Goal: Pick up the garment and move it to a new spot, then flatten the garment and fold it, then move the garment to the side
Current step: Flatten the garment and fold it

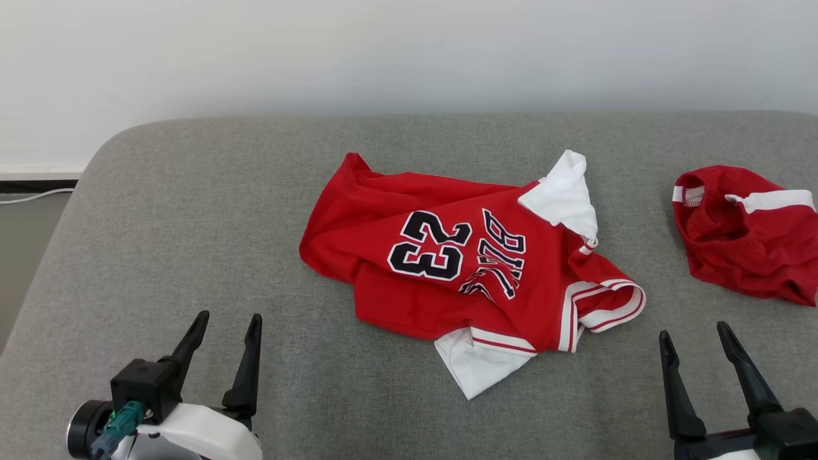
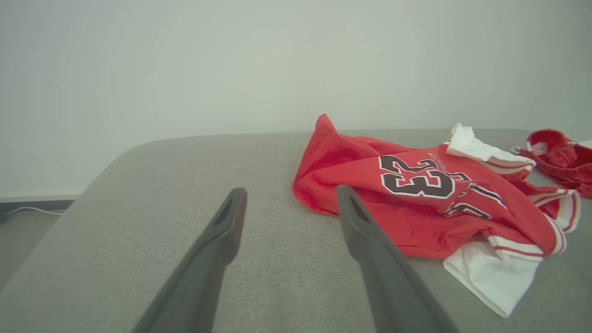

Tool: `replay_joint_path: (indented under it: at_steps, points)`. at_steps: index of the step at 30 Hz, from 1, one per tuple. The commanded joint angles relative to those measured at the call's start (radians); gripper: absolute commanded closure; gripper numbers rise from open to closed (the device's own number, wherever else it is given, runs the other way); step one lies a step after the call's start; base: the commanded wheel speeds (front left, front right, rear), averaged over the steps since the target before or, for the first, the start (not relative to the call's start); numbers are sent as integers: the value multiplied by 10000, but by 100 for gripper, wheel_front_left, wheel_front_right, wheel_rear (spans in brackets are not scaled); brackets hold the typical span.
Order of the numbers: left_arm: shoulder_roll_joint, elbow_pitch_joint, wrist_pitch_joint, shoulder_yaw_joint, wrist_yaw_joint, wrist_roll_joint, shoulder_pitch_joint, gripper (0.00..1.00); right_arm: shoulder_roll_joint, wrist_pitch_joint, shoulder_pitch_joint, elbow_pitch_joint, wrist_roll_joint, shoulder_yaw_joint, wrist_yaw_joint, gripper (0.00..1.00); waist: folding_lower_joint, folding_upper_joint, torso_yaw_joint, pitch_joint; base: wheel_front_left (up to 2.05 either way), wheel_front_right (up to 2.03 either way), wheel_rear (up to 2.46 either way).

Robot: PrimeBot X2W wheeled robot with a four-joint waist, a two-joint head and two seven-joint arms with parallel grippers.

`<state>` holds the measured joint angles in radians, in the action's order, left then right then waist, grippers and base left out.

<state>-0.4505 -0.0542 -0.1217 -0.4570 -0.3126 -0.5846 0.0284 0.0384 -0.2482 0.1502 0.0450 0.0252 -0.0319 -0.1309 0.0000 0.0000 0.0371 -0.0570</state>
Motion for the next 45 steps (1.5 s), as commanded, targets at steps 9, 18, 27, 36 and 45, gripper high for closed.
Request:
replay_joint_path:
  at_steps: [9,18,27,36,45]
  points:
    - [-236,41,572,364,919,-325,2521,0,160,396,-2024,-495,186,740,2,0,0,0,-35,-1110,0,0,0]
    - [181,1886,2322,96,2900,-1495,6280,0,402,742,-4875,-2071,127,1472,2,0,0,0,-158,-2488,0,0,0]
    - [353,4460,4126,-278,4229,-2458,9306,0,232,1266,-7255,-3806,-87,2240,2,0,0,0,-567,-3249,0,0,0]
    - [136,5867,5146,-1215,4427,-3364,10904,0,125,1273,-8668,-4861,-510,3387,2,0,0,0,-1134,-4017,0,0,0]
    - [-554,6239,5763,-2028,4431,-4666,11594,0,120,1007,-9319,-5377,-1122,4202,2,0,0,0,-1419,-4507,0,0,0]
